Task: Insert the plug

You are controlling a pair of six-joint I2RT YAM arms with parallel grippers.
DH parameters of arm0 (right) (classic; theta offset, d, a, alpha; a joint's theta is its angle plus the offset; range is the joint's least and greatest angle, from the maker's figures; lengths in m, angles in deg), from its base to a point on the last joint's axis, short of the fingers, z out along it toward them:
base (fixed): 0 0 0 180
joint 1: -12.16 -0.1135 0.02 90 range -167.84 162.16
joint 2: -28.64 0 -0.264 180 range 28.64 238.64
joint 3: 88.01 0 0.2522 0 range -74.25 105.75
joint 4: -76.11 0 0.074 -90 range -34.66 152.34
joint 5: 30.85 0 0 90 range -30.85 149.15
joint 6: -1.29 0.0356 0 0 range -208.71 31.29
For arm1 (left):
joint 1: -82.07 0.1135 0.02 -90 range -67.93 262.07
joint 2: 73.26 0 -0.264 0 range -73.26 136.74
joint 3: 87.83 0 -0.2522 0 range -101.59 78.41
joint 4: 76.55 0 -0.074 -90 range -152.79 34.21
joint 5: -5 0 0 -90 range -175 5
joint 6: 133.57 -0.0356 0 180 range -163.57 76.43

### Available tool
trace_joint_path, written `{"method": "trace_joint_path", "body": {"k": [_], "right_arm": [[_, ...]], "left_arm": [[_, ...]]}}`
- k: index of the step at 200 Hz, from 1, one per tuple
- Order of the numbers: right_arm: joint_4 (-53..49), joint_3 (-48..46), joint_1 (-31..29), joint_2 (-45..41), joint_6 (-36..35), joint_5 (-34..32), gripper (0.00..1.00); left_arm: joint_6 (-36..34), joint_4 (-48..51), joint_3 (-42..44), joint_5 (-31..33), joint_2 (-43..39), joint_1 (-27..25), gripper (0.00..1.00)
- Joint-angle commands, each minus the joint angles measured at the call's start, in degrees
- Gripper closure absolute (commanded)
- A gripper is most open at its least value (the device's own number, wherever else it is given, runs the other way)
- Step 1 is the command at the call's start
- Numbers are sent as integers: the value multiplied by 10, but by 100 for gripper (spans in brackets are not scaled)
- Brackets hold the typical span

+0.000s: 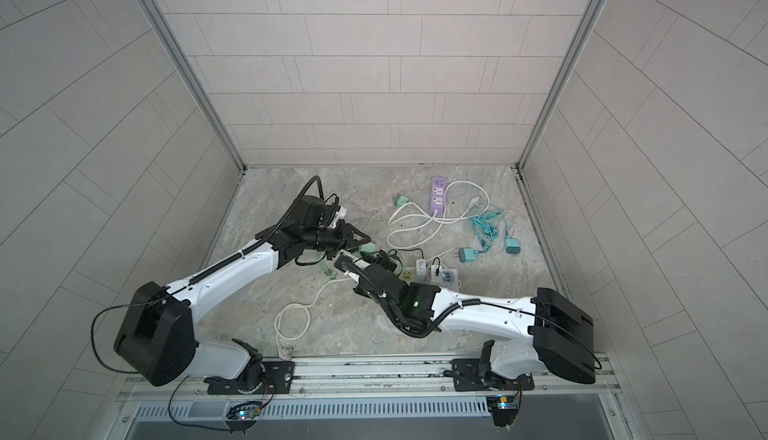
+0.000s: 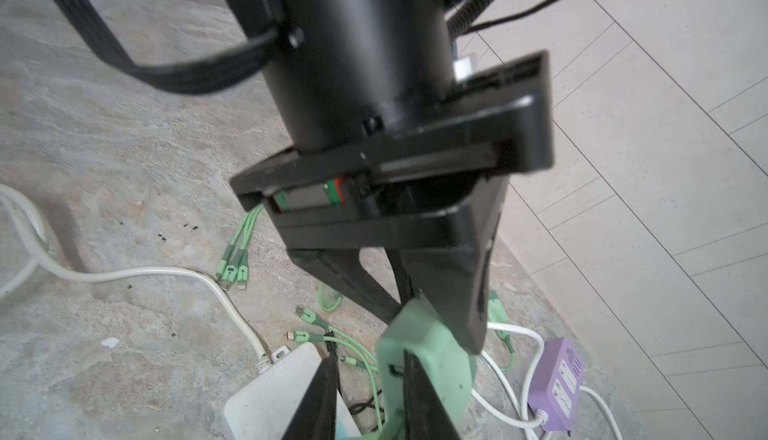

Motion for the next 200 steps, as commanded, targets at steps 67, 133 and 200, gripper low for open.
{"method": "trace_joint_path", "body": {"k": [67, 133, 200], "right_arm": [[9, -5, 4, 4, -17, -59, 69], [29, -10, 5, 29, -34, -128, 77], [70, -19, 4, 45, -47, -168, 89]], "left_arm": [[-12, 13, -4, -63, -20, -7, 100], [-18, 33, -8, -56, -41, -7, 100], [-15, 34, -5, -58, -51, -8, 100]]}}
